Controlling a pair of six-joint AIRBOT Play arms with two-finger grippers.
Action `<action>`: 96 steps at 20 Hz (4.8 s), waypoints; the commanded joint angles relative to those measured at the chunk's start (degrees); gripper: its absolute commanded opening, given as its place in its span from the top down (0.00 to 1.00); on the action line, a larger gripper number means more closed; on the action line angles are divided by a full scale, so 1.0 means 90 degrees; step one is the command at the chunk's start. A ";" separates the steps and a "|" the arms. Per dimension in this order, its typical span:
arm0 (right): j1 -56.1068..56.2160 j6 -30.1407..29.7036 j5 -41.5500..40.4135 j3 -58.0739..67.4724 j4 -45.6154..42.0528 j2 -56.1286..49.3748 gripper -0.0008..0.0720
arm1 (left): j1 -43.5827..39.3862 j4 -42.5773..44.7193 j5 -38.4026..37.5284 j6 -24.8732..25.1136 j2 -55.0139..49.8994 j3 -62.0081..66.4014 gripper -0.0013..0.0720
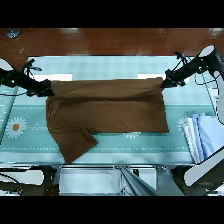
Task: Fold the shirts.
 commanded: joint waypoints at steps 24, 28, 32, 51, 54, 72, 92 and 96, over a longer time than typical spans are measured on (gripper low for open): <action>-0.1481 -0.0976 -0.2225 -0.6649 0.1005 0.5136 0.15 | 0.1846 -0.1688 0.0559 0.0607 0.3842 -0.6183 0.02; -0.1506 -0.0675 -0.2130 -0.6560 0.0313 0.5136 0.14 | 0.1061 -0.1875 0.1132 0.0551 0.3502 -0.6188 0.43; -0.1807 0.0425 -0.1732 -0.6613 -0.1457 0.5136 0.15 | 0.0998 -0.1882 0.0814 0.1139 0.3507 -0.5960 0.96; -0.0355 -0.0525 -0.1996 -0.5326 0.0709 0.3925 0.95 | 0.1294 -0.2390 0.0814 0.1416 0.3419 -0.4476 0.96; -0.0374 -0.0311 -0.2025 -0.4252 0.0716 0.3473 0.95 | 0.1200 -0.2912 0.1154 0.1416 0.2849 -0.3623 0.96; -0.0474 -0.0095 -0.2208 -0.1054 0.2047 0.0209 0.13 | 0.0386 -0.3478 0.1722 0.0748 -0.1069 0.0158 0.02; 0.0160 0.0078 -0.0845 -0.0505 0.1343 -0.0134 0.95 | -0.1620 -0.2164 0.2824 0.0537 0.2395 -0.2618 0.95; 0.0092 0.0078 -0.0532 -0.0767 0.0291 0.1234 0.95 | -0.2873 -0.2596 0.3645 0.0780 0.2268 -0.2443 0.96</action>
